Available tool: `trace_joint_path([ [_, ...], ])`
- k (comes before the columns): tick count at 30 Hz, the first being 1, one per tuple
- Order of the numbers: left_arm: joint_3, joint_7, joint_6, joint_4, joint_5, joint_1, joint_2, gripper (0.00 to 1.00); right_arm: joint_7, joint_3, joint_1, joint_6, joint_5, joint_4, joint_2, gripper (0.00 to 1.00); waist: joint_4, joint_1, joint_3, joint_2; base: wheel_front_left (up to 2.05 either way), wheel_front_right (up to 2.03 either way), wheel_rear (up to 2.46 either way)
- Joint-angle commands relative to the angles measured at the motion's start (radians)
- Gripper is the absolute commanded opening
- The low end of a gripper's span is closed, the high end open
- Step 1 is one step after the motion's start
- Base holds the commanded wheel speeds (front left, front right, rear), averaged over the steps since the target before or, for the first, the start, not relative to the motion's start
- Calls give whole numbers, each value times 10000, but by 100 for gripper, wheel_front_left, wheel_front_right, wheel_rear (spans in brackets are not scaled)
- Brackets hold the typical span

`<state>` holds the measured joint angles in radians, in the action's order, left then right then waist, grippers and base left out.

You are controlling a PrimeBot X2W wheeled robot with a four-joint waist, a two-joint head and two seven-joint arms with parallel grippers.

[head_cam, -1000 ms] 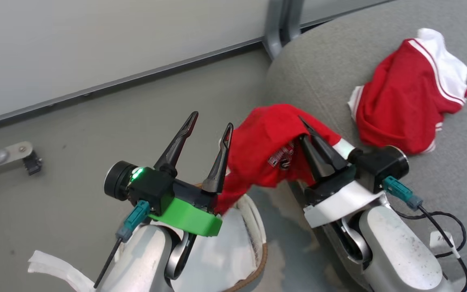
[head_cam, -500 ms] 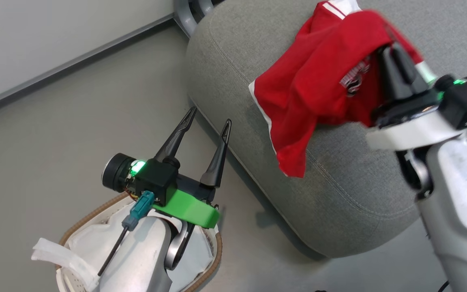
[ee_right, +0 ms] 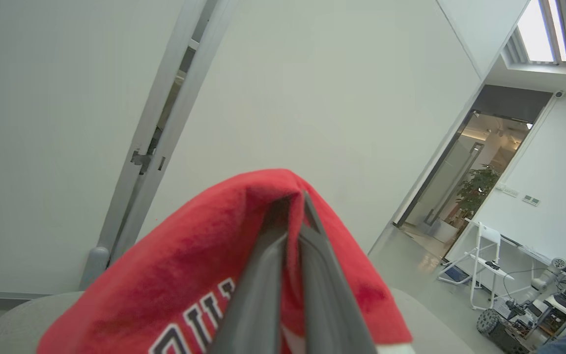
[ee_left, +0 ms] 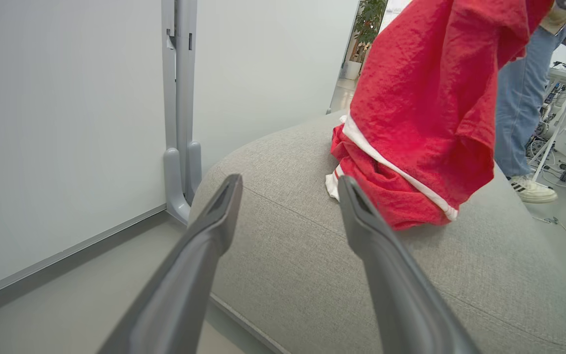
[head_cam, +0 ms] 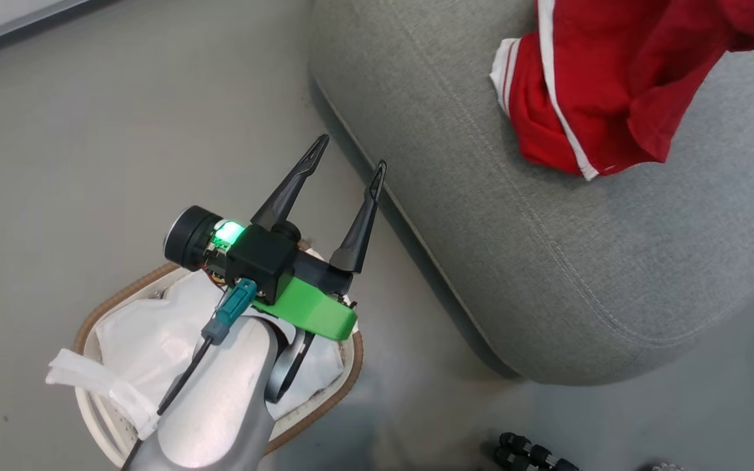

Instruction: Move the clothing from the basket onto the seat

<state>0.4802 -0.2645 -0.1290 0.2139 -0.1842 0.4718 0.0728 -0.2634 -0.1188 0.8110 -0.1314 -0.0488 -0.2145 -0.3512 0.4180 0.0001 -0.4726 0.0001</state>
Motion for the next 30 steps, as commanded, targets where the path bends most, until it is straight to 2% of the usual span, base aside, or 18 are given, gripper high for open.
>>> trace_joint_path([
  [1,-17,3,-24,-14,-19,240,45,100,-18,-173,76,14,172,-308,98,0,-743,-1,-677,-1,0,0,0],
  [6,-90,3,-25,-2,-43,401,-12,100,-18,-526,-220,14,533,-1744,436,0,-1203,-1,-914,-1,0,0,0],
  [7,-108,3,-25,15,-28,412,-20,100,-20,-554,-270,14,559,-2057,492,25,-1272,-1,-928,-1,0,0,0],
  [8,-157,3,-23,20,-14,408,-23,100,-20,-546,-286,14,613,-2254,528,43,-1322,-1,-928,-1,0,0,0],
  [9,-207,3,-24,35,4,391,-26,100,-18,-573,-338,14,605,-2493,596,100,-1377,-1,-919,-1,0,0,0],
  [14,-508,3,-24,165,98,210,-66,100,-20,-786,-900,14,535,-2779,902,100,-1565,-1,-634,-1,0,0,0],
  [21,-1008,4,-23,345,28,-314,-123,100,-18,-543,-2085,14,279,-2175,1186,100,-1816,-1,159,-1,0,0,0],
  [30,-2047,4,35,446,38,-1245,-203,100,-18,525,-3521,14,-212,-1124,1587,100,-2390,-1,1200,-1,0,0,0],
])
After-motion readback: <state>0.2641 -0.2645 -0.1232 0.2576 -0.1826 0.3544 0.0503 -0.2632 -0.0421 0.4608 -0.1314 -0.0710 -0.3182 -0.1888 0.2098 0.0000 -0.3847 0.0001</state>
